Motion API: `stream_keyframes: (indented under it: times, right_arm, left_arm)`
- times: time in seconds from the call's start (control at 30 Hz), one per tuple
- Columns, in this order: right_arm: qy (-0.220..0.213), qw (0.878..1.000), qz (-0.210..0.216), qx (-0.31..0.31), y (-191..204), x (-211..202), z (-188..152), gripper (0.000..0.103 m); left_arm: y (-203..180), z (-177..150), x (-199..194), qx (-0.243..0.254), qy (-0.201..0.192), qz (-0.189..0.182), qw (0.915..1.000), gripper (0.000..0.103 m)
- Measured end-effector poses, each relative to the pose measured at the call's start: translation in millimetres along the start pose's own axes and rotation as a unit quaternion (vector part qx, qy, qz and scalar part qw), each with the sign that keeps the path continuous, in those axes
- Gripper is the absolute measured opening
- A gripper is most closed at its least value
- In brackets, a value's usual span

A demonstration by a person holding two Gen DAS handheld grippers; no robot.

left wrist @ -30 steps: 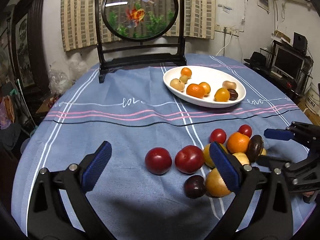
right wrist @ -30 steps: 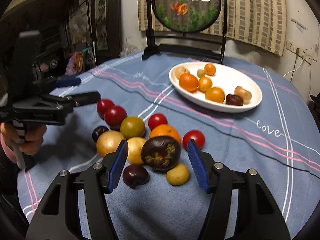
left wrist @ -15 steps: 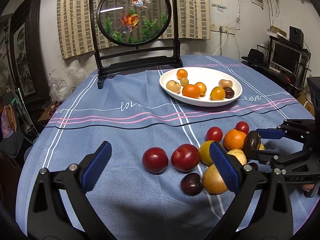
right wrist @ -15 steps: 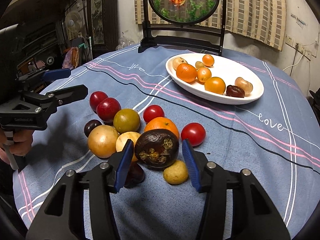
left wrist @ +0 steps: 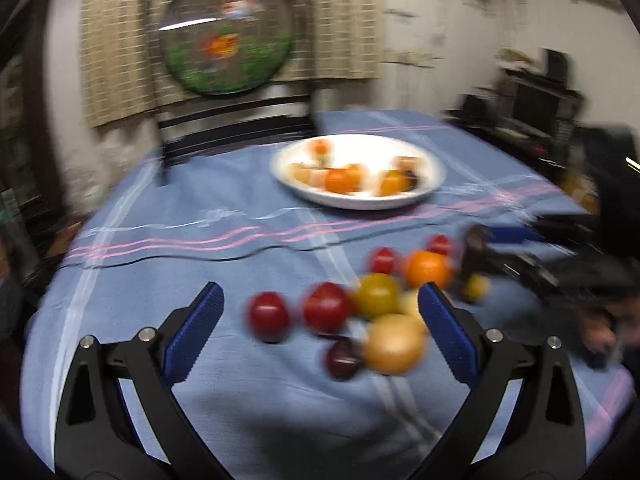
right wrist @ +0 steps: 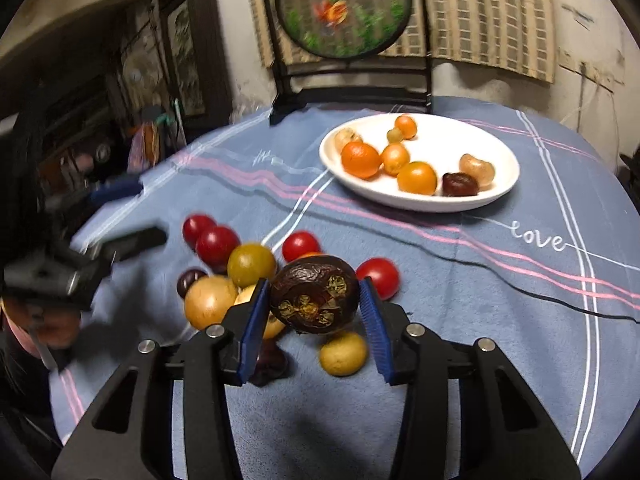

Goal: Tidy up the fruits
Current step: 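Grasp a dark purple fruit with the right gripper while the left gripper grasps a large tan fruit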

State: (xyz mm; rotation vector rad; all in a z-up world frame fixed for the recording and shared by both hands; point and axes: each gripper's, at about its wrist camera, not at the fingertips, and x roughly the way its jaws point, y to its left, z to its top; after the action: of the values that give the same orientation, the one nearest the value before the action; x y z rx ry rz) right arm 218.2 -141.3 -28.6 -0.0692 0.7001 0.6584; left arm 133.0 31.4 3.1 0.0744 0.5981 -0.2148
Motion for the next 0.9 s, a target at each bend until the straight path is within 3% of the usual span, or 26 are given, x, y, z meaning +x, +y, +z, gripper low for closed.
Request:
stream_keyframes:
  times: [0.07,0.13,0.2,0.27,0.73,0.9]
  right_arm:
    - [-0.01,1.0,-0.005,0.011,-4.4,-5.9,1.8,0.046]
    - [-0.015,1.0,-0.005,0.019,-7.6,-8.5,2.8,0.046]
    - [-0.016,1.0,-0.005,0.022,-8.9,-9.6,3.4,0.046]
    - [-0.015,1.0,-0.005,0.02,-8.1,-9.1,3.7,0.046]
    - [-0.016,1.0,-0.002,0.022,-9.1,-12.6,3.6,0.046]
    - [-0.016,1.0,-0.001,0.026,-11.1,-12.3,3.1,0.046]
  left_arm:
    - [-13.2,-3.7,-4.9,0.034,-0.002,-0.046,0.9983,0.093]
    - [-25.2,-8.7,-3.1,0.065,0.005,-0.062,0.996,0.081]
    - [-34.8,-12.9,4.2,0.087,0.025,-0.071,0.9933,0.061]
    - [-41.8,-17.2,14.8,0.104,0.051,-0.074,0.9905,0.052]
    - [-34.2,-19.9,47.0,0.105,0.117,-0.075,0.9848,0.052]
    - [-37.4,-20.4,51.1,0.122,0.121,-0.075,0.9823,0.052]
